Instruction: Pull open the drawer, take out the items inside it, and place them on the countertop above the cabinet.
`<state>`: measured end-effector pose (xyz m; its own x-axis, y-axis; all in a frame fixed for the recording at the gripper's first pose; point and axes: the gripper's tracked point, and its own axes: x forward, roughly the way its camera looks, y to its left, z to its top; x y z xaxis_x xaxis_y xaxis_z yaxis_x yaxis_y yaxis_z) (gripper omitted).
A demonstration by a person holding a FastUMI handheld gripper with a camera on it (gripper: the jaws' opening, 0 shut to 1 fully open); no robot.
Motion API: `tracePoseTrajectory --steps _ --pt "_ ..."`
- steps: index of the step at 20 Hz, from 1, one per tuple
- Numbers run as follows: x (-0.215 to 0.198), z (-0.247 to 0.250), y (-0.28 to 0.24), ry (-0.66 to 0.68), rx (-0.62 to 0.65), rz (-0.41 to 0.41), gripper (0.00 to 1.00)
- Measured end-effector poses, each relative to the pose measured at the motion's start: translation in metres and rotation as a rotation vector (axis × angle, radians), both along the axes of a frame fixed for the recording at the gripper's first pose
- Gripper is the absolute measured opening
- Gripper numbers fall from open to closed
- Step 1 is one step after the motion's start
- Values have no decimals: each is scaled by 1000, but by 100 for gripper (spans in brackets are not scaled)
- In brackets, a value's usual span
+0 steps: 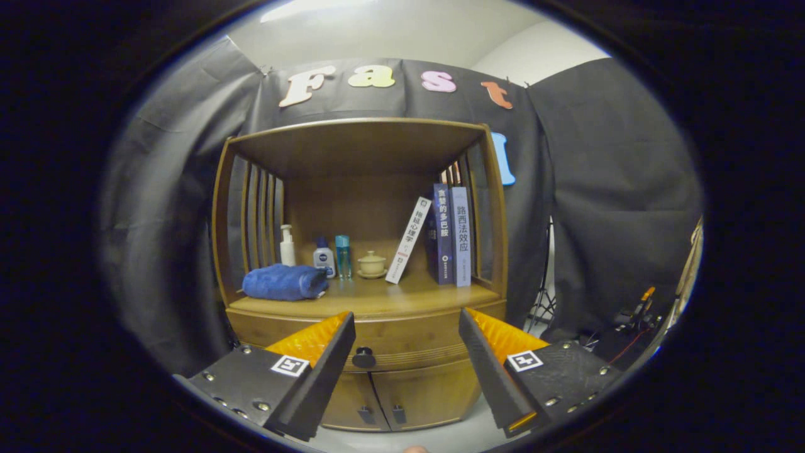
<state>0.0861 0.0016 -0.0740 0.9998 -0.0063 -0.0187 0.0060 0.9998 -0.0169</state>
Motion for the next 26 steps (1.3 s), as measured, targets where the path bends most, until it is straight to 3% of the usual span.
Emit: tracePoseTrajectory --steps 9,11,13,18,21,23,25,26 --pt "98 -118 23 123 -18 63 99" --pt "101 -116 31 78 2 77 99" --pt "100 -122 32 96 -8 81 92" --pt "97 -142 57 134 -10 138 94" --pt "95 -142 54 132 -4 114 93" --pt "111 -148 65 160 8 126 69" --pt "123 -153 70 137 -31 90 45" --pt "125 -151 68 112 -41 77 45"
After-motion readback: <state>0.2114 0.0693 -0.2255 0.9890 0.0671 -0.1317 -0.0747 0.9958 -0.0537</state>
